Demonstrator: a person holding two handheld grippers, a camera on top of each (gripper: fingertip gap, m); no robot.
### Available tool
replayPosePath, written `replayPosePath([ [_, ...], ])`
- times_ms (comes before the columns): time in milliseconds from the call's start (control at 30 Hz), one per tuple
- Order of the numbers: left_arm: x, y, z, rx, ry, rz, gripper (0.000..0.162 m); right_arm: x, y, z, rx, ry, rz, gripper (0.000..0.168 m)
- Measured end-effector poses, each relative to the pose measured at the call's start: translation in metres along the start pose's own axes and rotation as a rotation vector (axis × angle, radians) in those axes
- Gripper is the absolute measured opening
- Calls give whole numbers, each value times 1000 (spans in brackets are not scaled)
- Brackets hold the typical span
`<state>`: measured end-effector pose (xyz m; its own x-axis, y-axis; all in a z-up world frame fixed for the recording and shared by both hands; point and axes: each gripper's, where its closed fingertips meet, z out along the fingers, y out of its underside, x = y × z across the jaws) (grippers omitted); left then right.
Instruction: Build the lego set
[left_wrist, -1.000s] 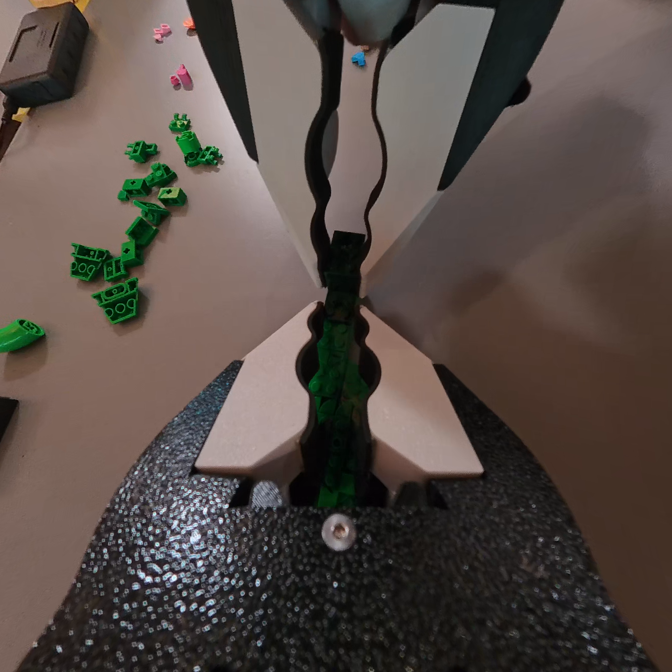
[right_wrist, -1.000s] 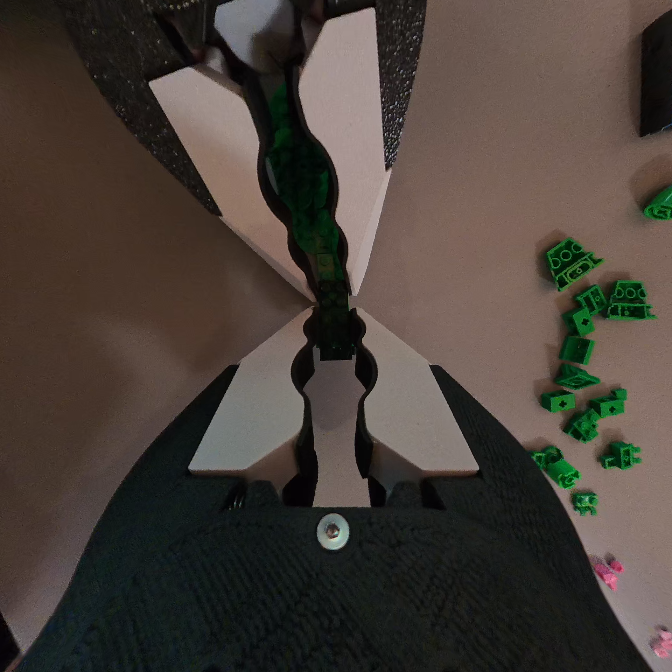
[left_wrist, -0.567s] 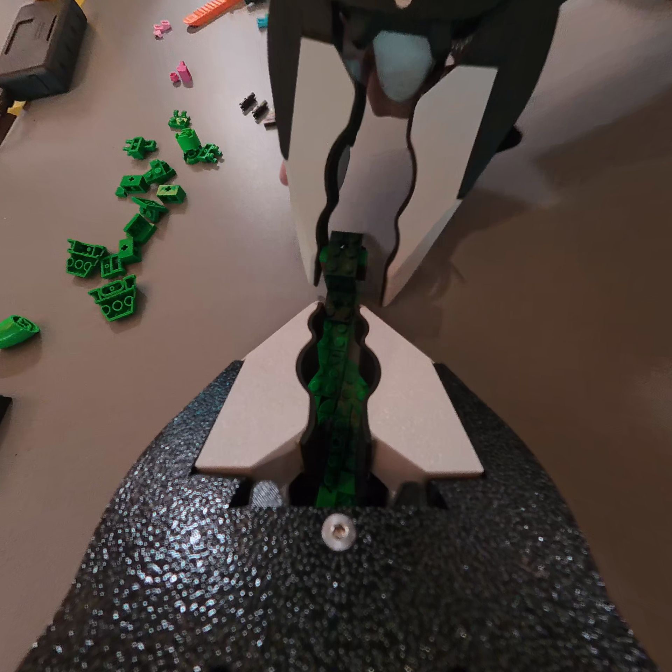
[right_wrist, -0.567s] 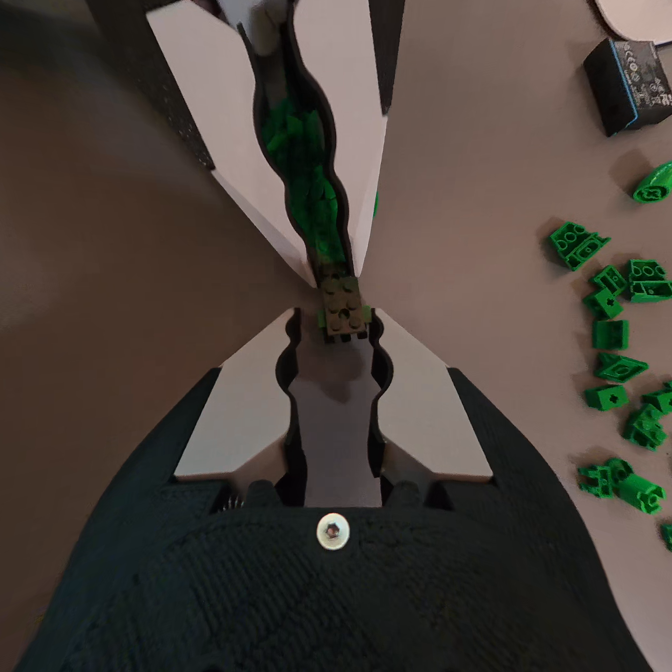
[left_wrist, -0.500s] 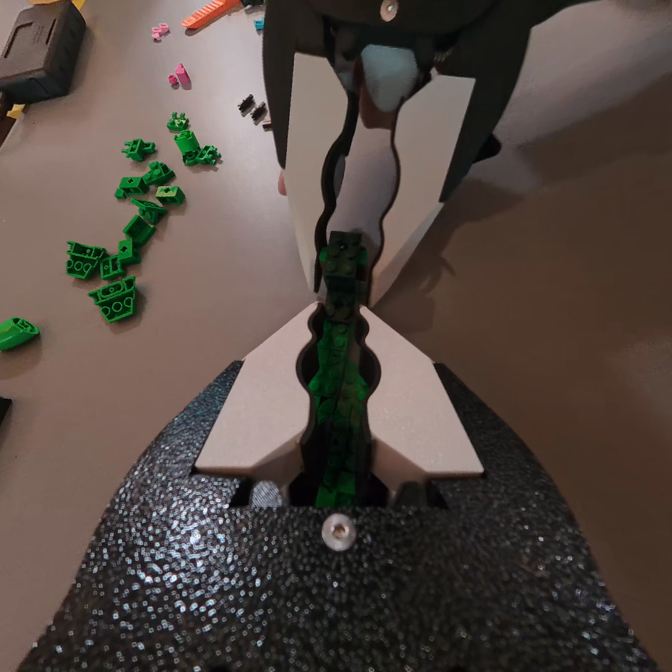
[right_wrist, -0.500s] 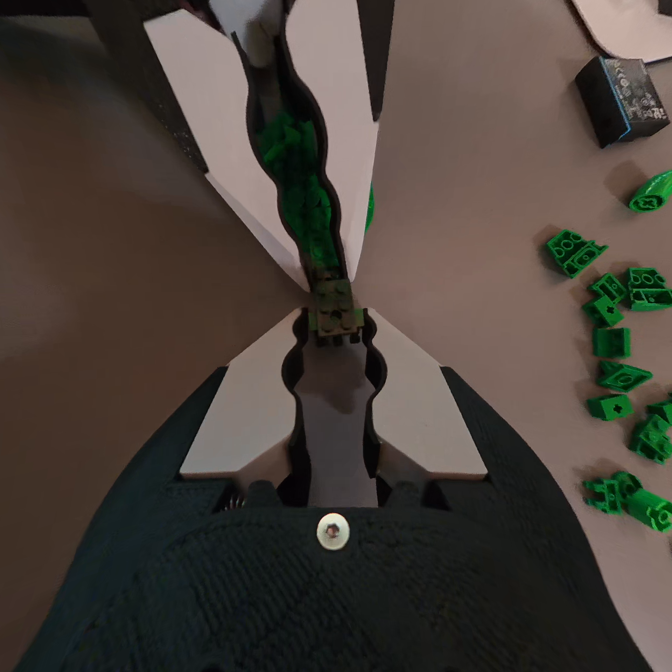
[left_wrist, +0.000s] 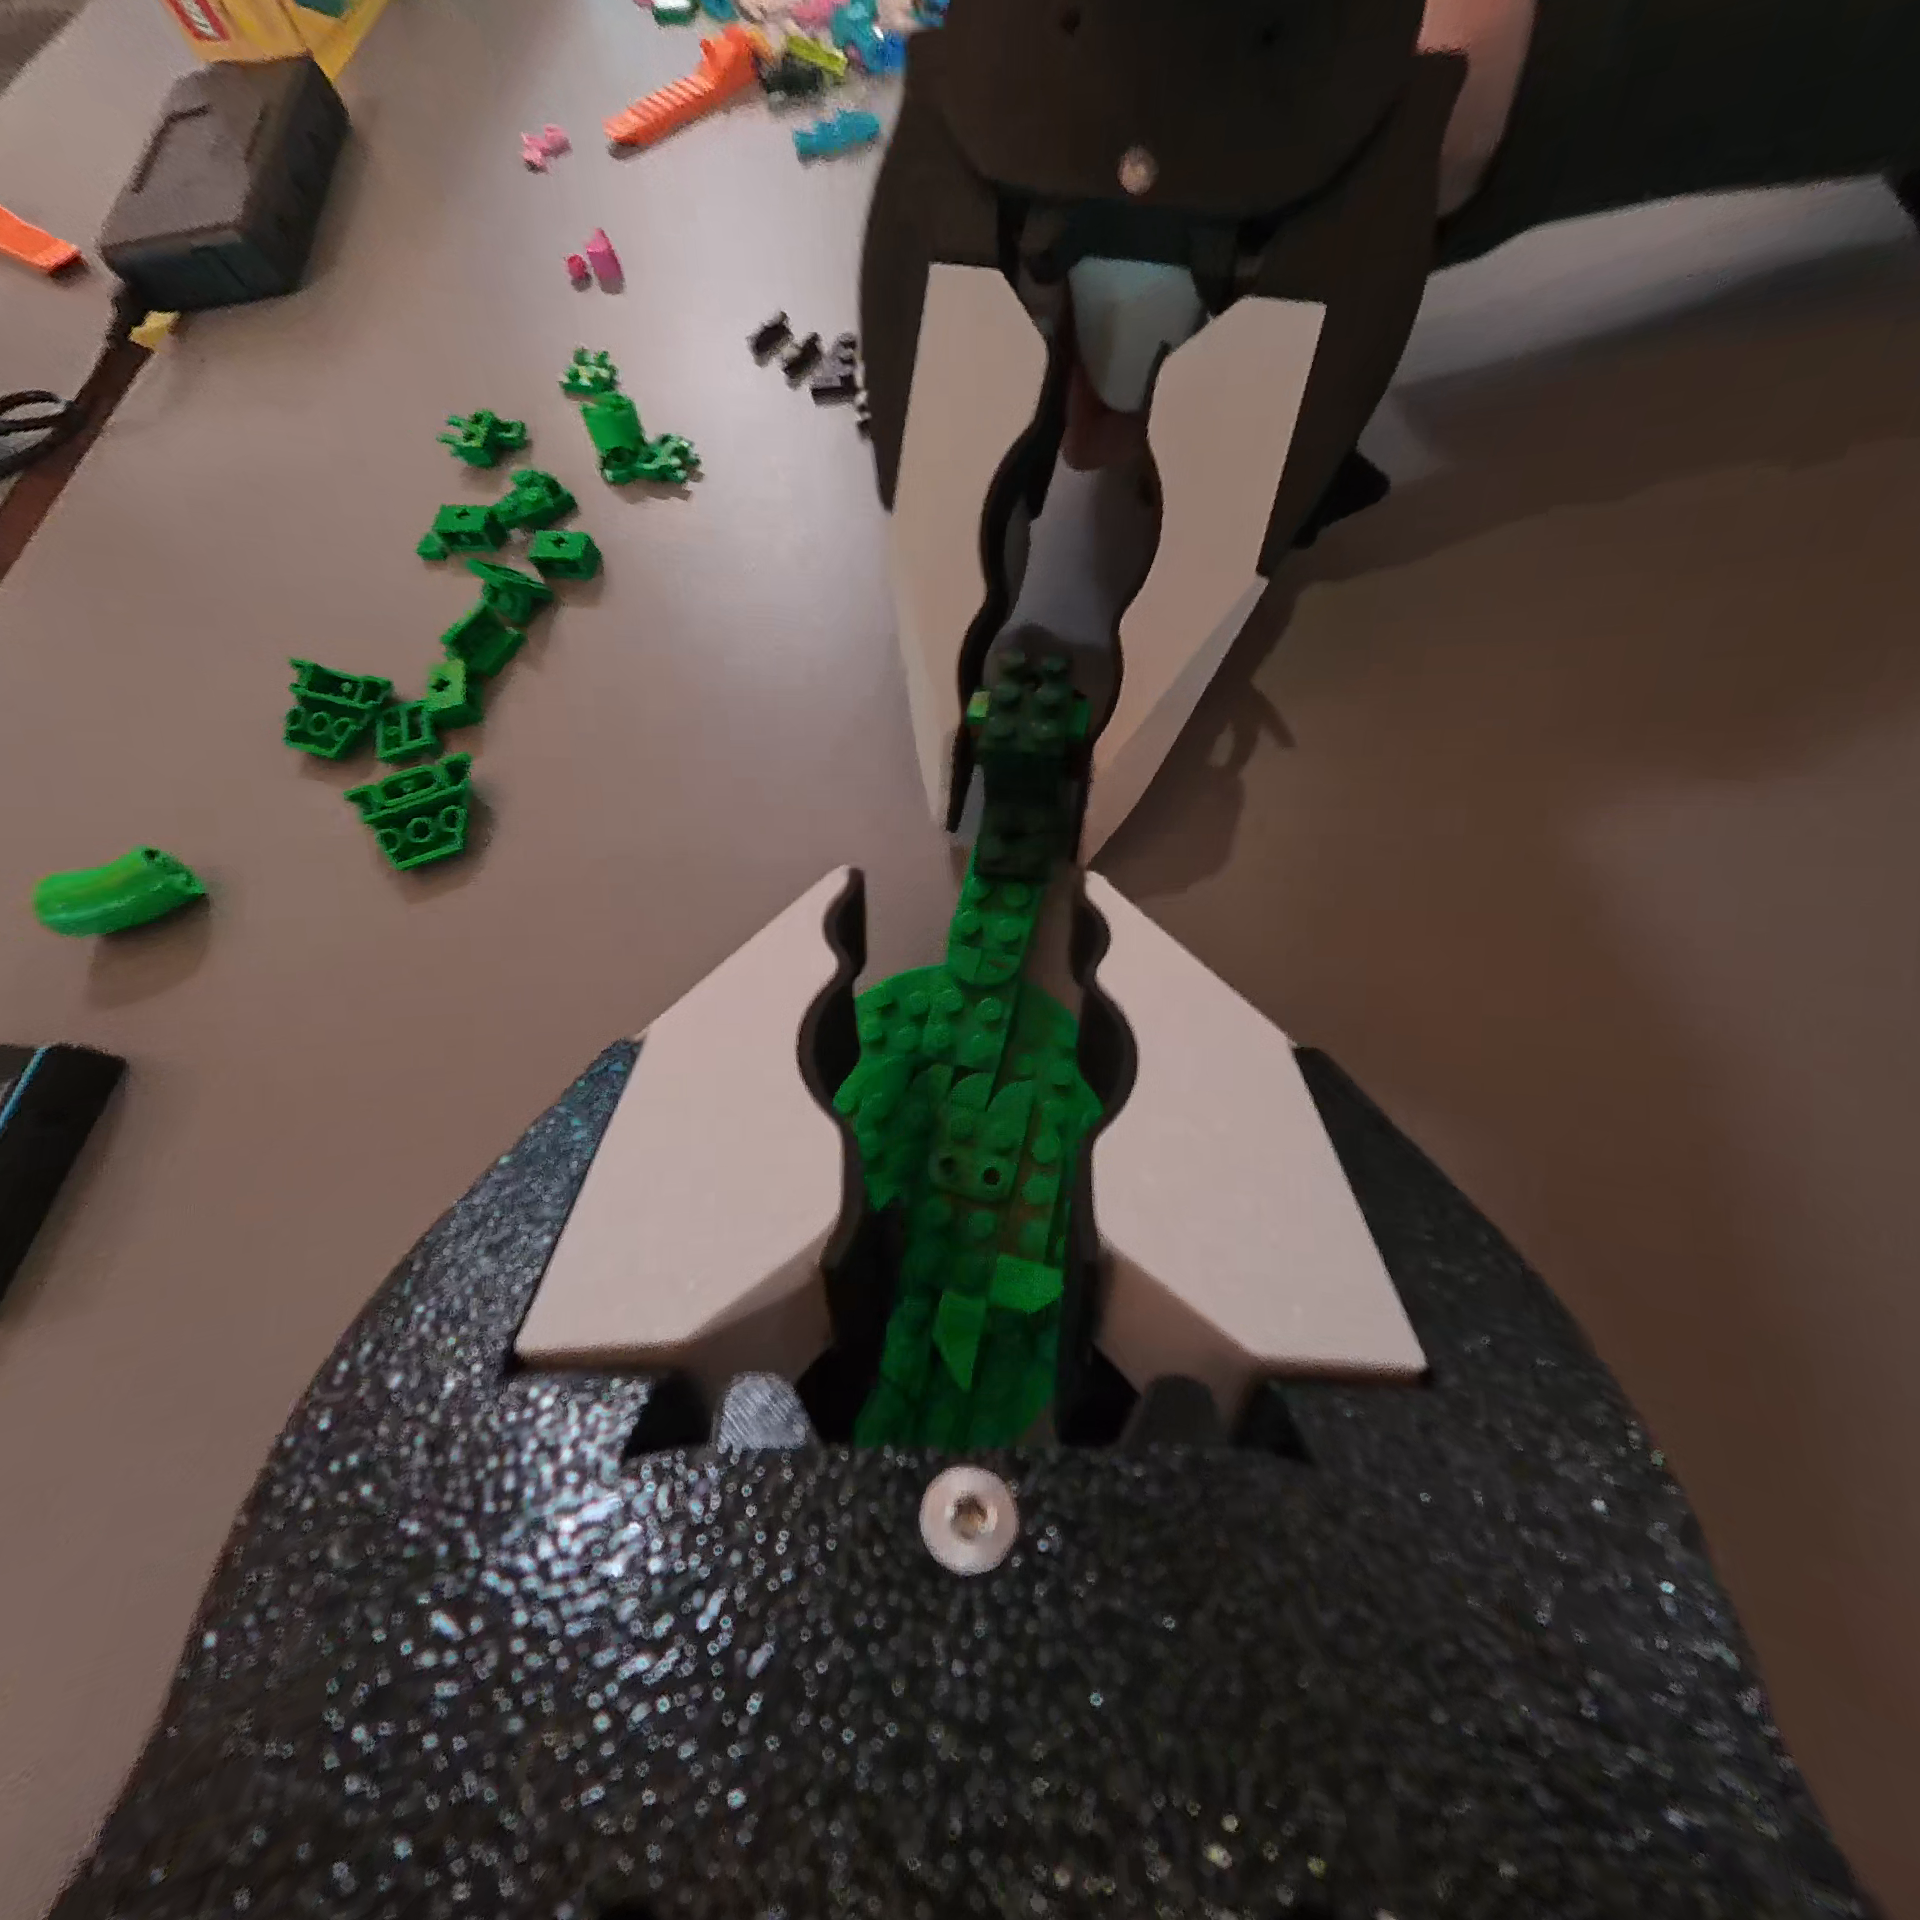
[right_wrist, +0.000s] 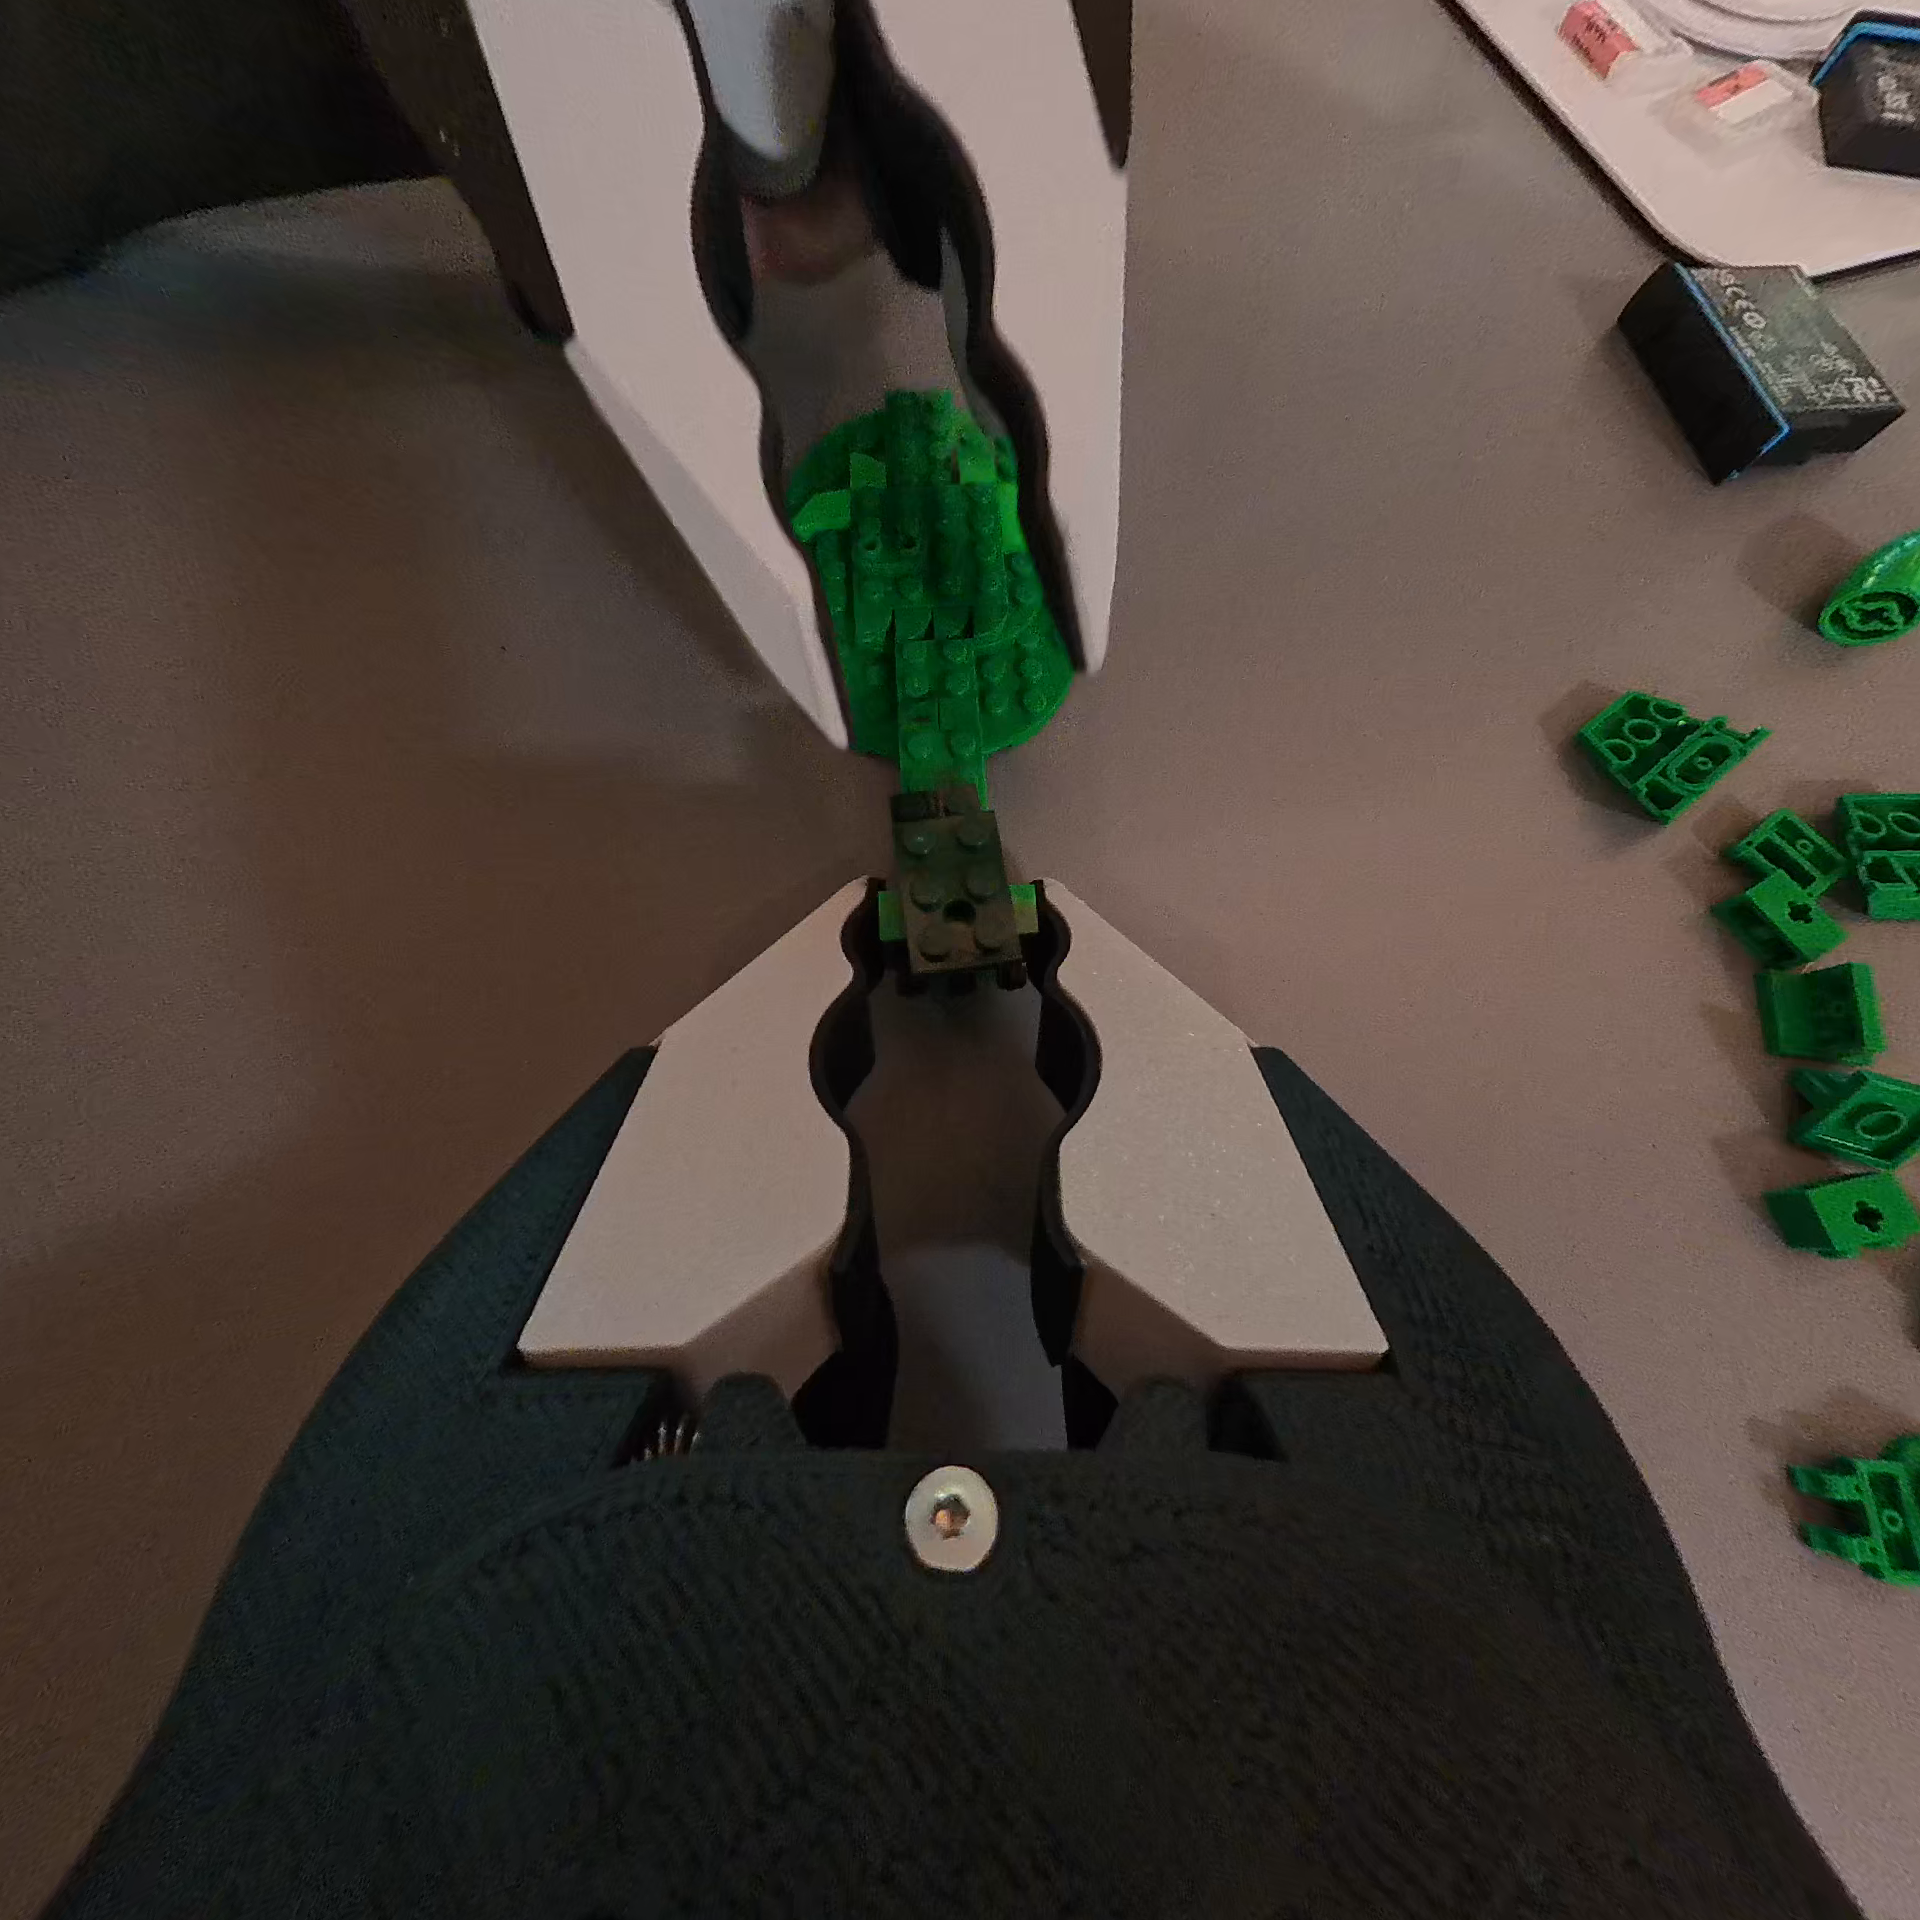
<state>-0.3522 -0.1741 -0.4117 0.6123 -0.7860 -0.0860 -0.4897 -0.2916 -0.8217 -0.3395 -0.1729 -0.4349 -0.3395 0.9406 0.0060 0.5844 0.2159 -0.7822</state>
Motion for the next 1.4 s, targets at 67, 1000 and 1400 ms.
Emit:
replayPosePath([
  [67,-6,-2,-10,24,-16,-21,41,1,-1,-1,11,5,0,26],
  [1000,-9,23,-25,-307,-606,895,43,14,-12,-22,156,-13,120,25],
  [1400,-31,22,-22,-327,-791,997,36,12,-15,-25,191,-26,114,25],
])
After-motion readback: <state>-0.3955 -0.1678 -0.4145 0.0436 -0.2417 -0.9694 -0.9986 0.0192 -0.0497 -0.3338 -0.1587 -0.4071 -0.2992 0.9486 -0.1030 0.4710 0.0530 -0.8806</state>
